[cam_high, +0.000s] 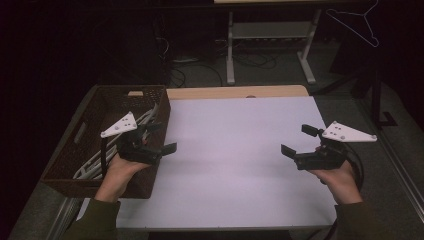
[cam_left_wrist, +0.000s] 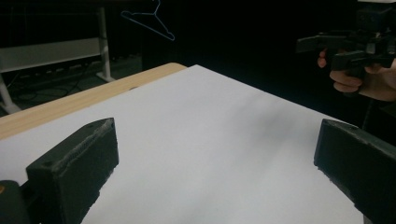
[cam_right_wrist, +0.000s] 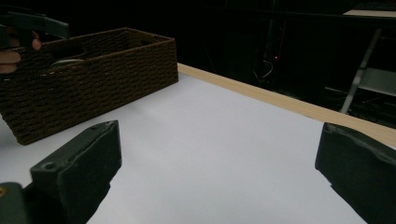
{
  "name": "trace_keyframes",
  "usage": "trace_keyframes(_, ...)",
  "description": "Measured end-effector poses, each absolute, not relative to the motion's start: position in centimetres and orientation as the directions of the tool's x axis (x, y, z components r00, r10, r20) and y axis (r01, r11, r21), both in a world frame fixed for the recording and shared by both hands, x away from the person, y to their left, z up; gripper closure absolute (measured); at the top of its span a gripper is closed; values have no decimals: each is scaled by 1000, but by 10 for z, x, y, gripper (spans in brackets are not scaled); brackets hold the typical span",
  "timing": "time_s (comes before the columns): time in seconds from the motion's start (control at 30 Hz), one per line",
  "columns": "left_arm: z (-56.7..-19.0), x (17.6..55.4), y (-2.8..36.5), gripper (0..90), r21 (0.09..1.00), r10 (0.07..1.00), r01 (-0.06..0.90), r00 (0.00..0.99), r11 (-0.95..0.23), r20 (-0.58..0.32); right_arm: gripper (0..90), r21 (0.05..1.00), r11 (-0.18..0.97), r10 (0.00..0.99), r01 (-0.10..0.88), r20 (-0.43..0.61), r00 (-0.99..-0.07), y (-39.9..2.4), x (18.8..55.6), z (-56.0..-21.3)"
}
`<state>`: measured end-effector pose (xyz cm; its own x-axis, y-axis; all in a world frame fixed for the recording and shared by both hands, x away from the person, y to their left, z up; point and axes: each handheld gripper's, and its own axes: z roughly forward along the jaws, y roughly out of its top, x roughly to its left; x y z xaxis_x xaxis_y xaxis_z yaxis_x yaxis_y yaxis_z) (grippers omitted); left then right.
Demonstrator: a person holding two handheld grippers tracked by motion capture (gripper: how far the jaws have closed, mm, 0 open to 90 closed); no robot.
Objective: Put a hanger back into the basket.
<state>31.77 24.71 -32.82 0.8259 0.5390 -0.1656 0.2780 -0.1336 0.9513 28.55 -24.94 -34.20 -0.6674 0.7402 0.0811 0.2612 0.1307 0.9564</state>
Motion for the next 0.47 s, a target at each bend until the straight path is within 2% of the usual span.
trace_keyframes(0.47,-329,318,248,0,953,536,276,827,-129,-167,1,957,132,739,257,78,-669,-249,285,-341)
